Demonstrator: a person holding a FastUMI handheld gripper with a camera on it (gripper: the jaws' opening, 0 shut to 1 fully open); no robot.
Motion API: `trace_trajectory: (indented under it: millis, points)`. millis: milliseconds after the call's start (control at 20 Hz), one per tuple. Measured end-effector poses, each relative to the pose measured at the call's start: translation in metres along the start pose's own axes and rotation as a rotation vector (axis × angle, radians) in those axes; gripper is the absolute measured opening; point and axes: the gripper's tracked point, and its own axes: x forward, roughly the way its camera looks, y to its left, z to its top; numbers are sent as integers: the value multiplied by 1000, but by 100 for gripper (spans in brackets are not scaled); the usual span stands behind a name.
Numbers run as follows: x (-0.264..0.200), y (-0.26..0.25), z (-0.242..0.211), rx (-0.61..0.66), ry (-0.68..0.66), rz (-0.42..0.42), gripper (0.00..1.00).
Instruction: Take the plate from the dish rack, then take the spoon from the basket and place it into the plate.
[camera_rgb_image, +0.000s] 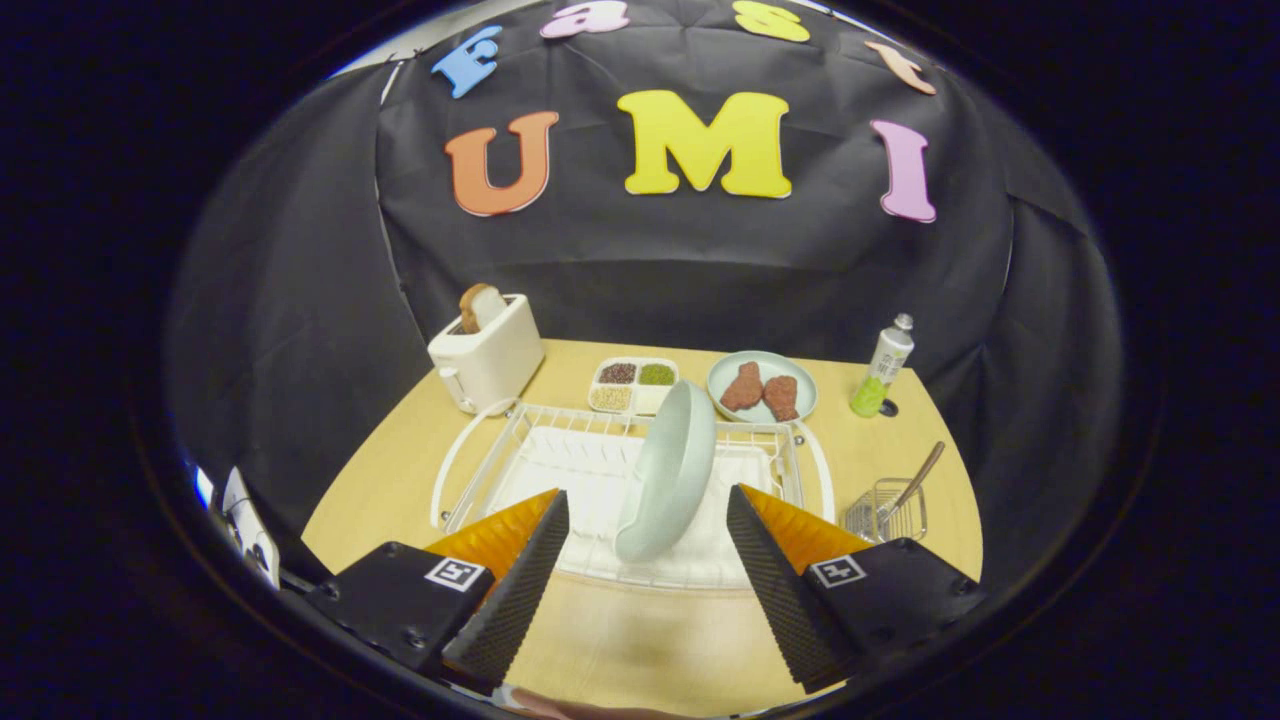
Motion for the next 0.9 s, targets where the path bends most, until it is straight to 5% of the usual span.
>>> trace_trajectory:
  millis: [200, 450, 550, 900]
  points:
    - [30, -11, 25, 30, 101, -92, 100]
    - [75, -54, 49, -29, 198, -307, 94]
    - [86, -56, 51, -30, 223, -345, 86]
    - [99, -43, 49, -143, 345, -434, 27]
